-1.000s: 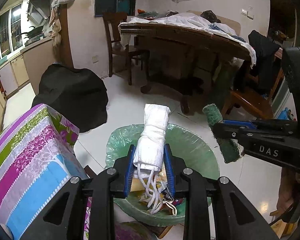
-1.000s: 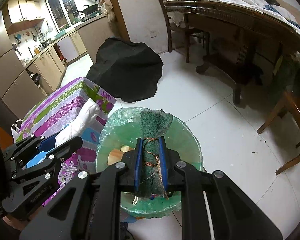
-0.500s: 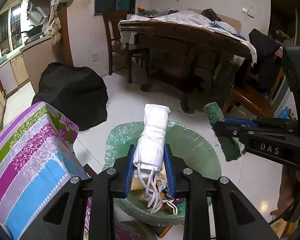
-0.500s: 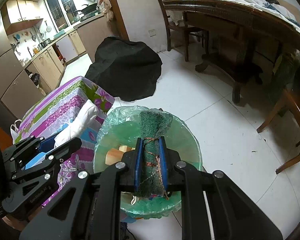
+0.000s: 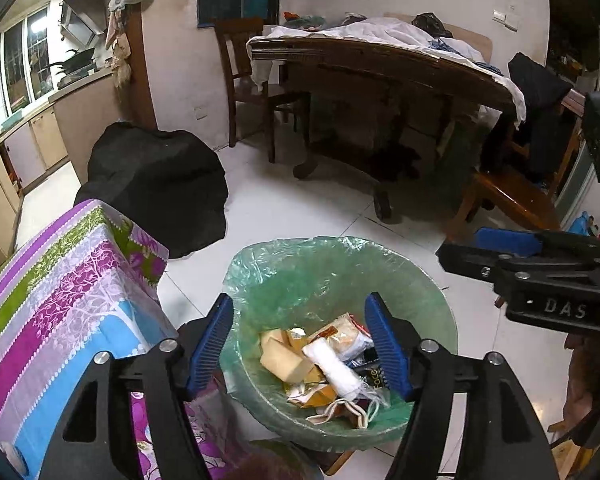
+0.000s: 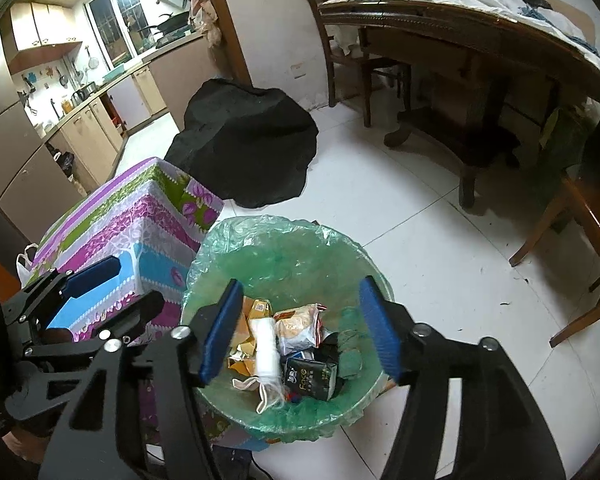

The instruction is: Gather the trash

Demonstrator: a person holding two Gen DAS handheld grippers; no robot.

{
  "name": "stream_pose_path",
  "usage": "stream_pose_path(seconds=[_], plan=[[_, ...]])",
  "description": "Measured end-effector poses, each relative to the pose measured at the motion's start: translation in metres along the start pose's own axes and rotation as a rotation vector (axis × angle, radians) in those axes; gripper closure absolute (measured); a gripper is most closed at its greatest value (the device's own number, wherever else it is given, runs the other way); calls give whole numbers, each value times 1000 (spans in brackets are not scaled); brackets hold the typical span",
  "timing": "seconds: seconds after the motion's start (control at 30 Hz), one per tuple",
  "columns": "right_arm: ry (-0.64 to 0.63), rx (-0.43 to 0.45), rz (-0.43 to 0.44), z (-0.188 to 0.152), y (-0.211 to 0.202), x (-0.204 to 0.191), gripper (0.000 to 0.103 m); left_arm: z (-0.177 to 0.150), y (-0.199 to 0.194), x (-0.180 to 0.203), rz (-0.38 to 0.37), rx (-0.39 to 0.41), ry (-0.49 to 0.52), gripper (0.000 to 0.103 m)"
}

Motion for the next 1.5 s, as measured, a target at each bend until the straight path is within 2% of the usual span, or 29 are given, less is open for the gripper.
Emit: stream_pose_path(seconds=[0.07,0.6,0.7,0.8,0.87,0.9,1.0,1.07,1.17,1.3,1.5], plan=[[7,14,-8,-1,-3,1,41,-1,-1,-3,6,4,-8,28],[-4,34,-45,-8,-12,-6,29,-6,-11,-12,21,12,-35,23],[-1,40,-52,-9,-12,-4,26,-7,-10,-14,26,11,-42,19],[10,96,-84,-11,-24,-3,18,-8,-18,-18,40,31,-60,15],[-5,183,-110,-18,-49,-9,10,-9,-34,-24,78,79,-79,7],[-20,255,-131,-26,-70,-15,6,-11,-47,-29,98,120,-94,5],[-65,436,-202,-57,-122,-36,6,-24,-96,-44,126,262,-135,5],[-79,511,-215,-81,-145,-49,5,-37,-123,-49,151,330,-154,5],[-56,558,-238,-123,-170,-70,5,-68,-160,-54,139,372,-158,5],[-28,602,-229,-168,-188,-87,5,-119,-198,-46,200,412,-154,5],[-32,656,-289,-228,-212,-111,5,-195,-239,-22,133,396,-147,5]])
Point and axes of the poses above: each gripper's, at about its wrist camera, not at the fingertips, and y roughly the way its jaws point, x to its right, z to its top, the point moved 2 cm from there along y, roughly the way its jaws point, and after that the axes turned 6 degrees about -x, right-handed, at the moved point
